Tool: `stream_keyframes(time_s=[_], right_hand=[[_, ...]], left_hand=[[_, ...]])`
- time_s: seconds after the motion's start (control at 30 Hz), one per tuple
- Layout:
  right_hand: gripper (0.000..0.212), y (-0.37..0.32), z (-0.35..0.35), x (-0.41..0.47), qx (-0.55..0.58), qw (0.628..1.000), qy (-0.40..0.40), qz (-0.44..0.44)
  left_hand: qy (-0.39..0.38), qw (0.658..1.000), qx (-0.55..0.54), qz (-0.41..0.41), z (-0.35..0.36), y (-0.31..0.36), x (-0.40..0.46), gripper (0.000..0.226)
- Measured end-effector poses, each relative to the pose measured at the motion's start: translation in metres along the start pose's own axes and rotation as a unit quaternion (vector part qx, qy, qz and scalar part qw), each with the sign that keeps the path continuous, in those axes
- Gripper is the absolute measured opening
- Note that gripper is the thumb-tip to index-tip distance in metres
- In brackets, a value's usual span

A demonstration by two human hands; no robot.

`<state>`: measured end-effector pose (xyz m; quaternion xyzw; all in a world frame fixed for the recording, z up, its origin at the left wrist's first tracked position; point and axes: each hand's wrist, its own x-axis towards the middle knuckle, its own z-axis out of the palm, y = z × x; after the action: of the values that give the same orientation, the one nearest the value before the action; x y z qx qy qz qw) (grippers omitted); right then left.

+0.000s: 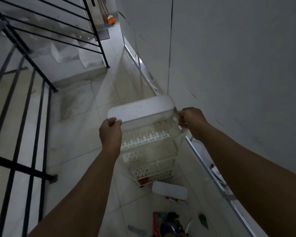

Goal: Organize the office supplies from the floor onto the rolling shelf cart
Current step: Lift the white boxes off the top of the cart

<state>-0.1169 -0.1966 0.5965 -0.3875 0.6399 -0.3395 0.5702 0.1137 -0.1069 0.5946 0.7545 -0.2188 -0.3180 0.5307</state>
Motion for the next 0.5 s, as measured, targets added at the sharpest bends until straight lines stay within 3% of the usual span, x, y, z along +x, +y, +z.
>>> stream_keyframes(time_s=[0.07,0.33,0.43,0.5], right_hand=[[0.007,0.010,-0.014,-0.008,0.016,1.000,-0.010,-0.009],[0.034,0.087,-0.078,-0.016,0.000,0.999,-0.006,0.043],[0.023,0.147,-0.100,-0.004,-0.014,0.996,-0.009,0.083],[0.028,0.185,-0.109,0.000,-0.023,0.993,-0.013,0.113]], left_hand=[[0.000,1.000,-0.008,0.006,0.007,-0.004,-0.022,0.029],[-0.112,0.991,-0.017,-0.074,0.049,-0.059,-0.103,0.014],[-0.141,0.983,0.008,-0.119,0.077,-0.110,-0.116,0.012],[-0.151,0.977,0.010,-0.149,0.086,-0.144,-0.120,0.014]])
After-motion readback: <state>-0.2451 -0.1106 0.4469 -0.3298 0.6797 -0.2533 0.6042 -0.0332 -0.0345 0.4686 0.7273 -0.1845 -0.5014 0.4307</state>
